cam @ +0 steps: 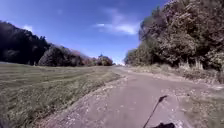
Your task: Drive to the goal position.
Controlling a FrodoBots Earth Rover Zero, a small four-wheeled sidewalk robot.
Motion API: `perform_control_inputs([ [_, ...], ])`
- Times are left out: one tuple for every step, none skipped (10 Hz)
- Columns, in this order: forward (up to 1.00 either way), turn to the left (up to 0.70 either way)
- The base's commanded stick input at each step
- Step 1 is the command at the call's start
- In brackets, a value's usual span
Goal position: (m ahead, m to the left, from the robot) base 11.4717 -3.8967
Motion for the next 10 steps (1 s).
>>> perform_control_inputs([
  [0.3, 0.0],
  [0.3, 0.0],
  [0.3, 0.0],
  [0.3, 0.0],
  [0.3, 0.0],
  [0.3, 0.0],
  [0.3, 0.0],
  [0.3, 0.0],
  [0.3, -0.6],
  [0.3, -0.6],
])
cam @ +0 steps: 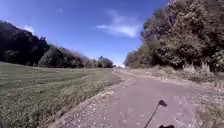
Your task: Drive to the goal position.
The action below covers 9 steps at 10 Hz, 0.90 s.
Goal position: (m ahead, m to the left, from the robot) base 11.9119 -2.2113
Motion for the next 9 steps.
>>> perform_control_inputs([
  [0.3, -0.37],
  [0.3, 0.0],
  [0.3, 0.0],
  [0.3, 0.0],
  [0.3, 0.0],
  [0.3, 0.0],
  [0.3, 0.0],
  [0.3, 0.0],
  [0.3, 0.0],
])
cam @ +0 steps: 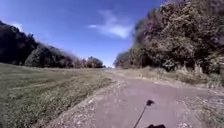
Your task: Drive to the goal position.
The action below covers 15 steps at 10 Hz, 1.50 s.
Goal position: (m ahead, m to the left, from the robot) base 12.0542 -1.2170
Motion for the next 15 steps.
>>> perform_control_inputs([
  [0.3, 0.0],
  [0.3, 0.0],
  [0.3, -0.33],
  [0.3, -0.6],
  [0.3, -0.6],
  [0.3, -0.6],
  [0.3, -0.6],
  [0.3, -0.6],
  [0.3, -0.6],
  [0.3, -0.6],
  [0.3, -0.6],
  [0.3, -0.6],
  [0.3, -0.59],
  [0.3, -0.17],
  [0.3, 0.03],
])
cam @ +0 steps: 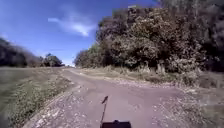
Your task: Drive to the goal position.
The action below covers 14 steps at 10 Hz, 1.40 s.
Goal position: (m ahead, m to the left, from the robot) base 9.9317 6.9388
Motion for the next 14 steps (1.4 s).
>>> perform_control_inputs([
  [0.3, 0.0],
  [0.3, 0.0],
  [0.3, 0.0],
  [0.3, 0.0],
  [0.3, 0.0],
  [0.3, 0.0],
  [0.3, 0.0],
  [0.3, 0.0],
  [0.3, 0.0],
  [0.3, 0.0],
  [0.3, 0.29],
  [0.3, 0.6],
  [0.3, 0.6],
  [0.3, 0.6],
])
